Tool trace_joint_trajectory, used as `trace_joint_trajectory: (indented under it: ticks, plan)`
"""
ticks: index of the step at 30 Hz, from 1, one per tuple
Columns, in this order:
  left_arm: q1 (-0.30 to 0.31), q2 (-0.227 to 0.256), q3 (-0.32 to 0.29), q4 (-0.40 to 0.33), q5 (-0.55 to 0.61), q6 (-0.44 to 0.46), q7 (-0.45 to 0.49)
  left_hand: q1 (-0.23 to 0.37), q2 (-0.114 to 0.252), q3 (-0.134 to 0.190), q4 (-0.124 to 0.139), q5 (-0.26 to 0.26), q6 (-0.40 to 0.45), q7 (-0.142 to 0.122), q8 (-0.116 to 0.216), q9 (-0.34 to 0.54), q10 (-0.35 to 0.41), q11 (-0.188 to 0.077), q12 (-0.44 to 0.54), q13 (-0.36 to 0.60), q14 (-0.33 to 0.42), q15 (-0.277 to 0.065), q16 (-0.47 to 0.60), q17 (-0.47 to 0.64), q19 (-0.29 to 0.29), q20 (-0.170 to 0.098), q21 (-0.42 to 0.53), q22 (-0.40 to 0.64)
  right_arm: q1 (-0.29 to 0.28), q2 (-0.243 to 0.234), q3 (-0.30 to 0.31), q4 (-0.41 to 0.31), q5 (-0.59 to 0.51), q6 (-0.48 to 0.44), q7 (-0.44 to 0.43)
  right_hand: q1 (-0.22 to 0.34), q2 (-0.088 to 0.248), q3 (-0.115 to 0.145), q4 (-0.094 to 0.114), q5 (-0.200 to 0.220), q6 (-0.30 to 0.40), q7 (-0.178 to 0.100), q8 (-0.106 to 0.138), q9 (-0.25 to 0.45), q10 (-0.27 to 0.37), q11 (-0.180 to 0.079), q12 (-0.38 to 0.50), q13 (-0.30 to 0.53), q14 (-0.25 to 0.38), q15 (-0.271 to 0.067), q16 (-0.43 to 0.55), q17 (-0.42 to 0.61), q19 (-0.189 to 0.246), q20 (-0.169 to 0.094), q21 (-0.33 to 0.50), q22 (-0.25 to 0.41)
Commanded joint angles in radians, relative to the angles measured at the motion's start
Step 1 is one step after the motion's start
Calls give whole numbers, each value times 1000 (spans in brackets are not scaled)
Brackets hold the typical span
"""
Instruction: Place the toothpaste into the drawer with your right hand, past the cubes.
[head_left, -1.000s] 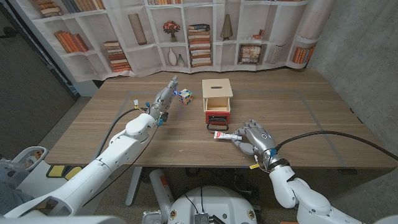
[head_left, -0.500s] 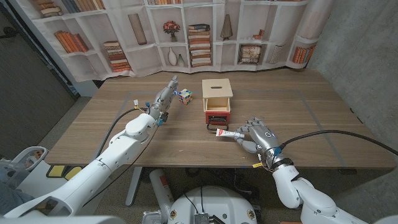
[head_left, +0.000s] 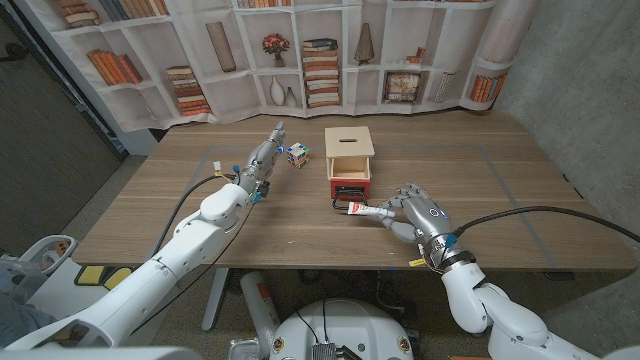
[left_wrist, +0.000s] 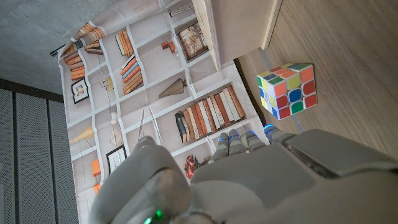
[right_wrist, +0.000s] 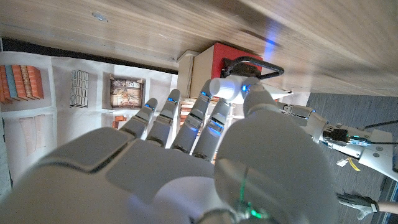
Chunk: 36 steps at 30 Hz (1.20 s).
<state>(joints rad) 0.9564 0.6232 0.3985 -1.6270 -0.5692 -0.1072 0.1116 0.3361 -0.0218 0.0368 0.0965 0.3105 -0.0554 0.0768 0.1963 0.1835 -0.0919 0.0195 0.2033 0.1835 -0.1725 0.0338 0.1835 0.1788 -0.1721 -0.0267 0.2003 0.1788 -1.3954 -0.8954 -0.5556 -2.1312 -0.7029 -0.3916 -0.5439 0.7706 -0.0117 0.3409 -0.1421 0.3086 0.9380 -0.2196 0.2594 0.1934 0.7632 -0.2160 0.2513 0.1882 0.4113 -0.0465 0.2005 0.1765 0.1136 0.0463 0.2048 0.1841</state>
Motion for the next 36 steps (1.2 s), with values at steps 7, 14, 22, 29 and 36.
trace_joint_trajectory:
  ticks: [7, 14, 22, 29, 36]
  plan:
    - [29, 22, -12, -44, 1, 17, 19, 6, 10, -4, 2, 0, 2, 1, 1, 3, 1, -4, -1, 3, -15, 1, 2, 2, -60, 6, -2, 3, -17, -8, 28, -28, -24, -5, -3, 8, -2, 2, 3, -2, 13, -4, 2, 4, 11, 0, -2, 3, 9, -30, 2, 4, 9, -1, 6, 1]
    - [41, 30, -20, -66, 1, 19, 28, 7, 11, -6, 2, 0, 3, 2, 1, 3, 2, -3, -1, 3, -16, 0, 2, 2, -60, 5, -1, 3, -20, -14, 42, -35, -25, 10, -10, 8, -2, 2, 3, -3, 15, -4, 1, 4, 13, 0, -3, 3, 11, -31, 2, 4, 9, -1, 5, 1]
    - [56, 37, -28, -82, 3, 18, 39, 7, 12, -7, 2, 0, 3, 1, 1, 3, 2, -3, -1, 3, -16, 1, 2, 2, -61, 6, -1, 3, -16, -21, 65, -40, -6, 43, -7, 8, -2, 2, 4, -4, 16, -4, 0, 4, 14, 0, -4, 3, 14, -32, 2, 4, 10, -1, 5, 1]
    - [63, 45, -36, -91, 2, 18, 41, 8, 12, -8, 2, 0, 3, 1, 1, 3, 1, -3, -1, 3, -16, 1, 2, 2, -61, 6, -1, 3, -7, -17, 70, -39, -13, 56, -3, 7, -2, 2, 4, -5, 17, -4, -1, 4, 15, 0, -5, 3, 15, -32, 2, 4, 10, -1, 5, 1]
    - [59, 44, -35, -88, 3, 18, 36, 9, 13, -10, 2, 0, 3, 0, 1, 3, 1, -3, -1, 3, -16, 1, 2, 2, -61, 6, -1, 3, 4, -10, 71, -29, -22, 63, 0, 7, -1, 2, 5, -6, 19, -4, -3, 4, 18, 0, -6, 3, 18, -33, 2, 5, 13, -3, 6, 1]
